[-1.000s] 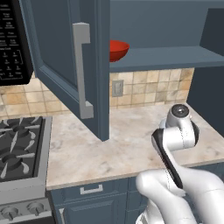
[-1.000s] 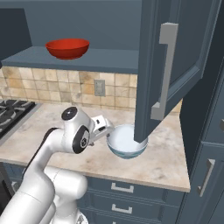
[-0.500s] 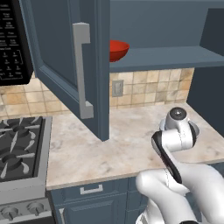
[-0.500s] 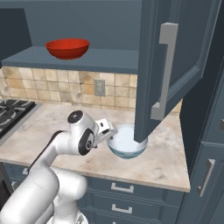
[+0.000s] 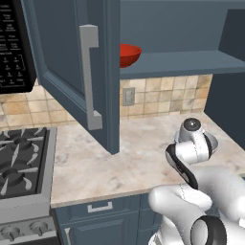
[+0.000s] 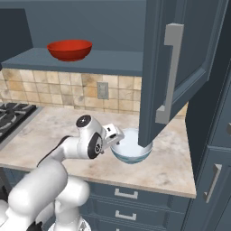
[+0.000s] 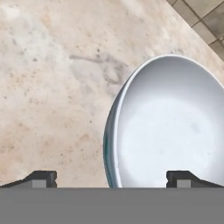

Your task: Open the cabinet. Pick the bowls from the counter and place them in the cabinet. Then close the cabinet.

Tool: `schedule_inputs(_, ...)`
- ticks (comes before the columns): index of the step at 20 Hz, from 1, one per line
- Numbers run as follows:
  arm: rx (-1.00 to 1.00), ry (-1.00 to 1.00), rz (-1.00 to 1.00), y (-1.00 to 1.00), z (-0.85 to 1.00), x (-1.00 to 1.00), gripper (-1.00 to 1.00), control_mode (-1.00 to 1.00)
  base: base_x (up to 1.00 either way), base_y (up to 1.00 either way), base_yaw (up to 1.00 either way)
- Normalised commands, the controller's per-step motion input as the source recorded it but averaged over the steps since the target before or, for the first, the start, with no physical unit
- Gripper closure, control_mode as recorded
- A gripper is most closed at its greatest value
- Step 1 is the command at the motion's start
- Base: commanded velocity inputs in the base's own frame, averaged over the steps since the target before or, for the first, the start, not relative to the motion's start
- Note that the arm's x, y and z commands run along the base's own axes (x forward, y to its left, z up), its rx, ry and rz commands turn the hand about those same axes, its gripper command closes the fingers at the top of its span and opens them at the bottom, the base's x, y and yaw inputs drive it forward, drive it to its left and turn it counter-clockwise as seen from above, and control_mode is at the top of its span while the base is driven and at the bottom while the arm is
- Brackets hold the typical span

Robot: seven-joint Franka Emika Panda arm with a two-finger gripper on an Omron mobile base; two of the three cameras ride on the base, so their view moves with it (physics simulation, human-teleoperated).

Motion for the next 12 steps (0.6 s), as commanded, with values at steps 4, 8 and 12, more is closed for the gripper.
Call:
schedule_inputs(4, 0.0, 0.04, 0.0, -0.05, -0.19, 0.28, -1.0, -1.0, 0.0, 0.0, 0.0)
schedule_inputs(8, 0.0, 0.06, 0.0, -0.01, -0.18, 0.29, -1.0, -1.0, 0.0, 0.0, 0.0)
schedule_inputs(12, 0.0, 0.05, 0.0, 0.0, -0.17, 0.19, -1.0, -1.0, 0.0, 0.0, 0.0)
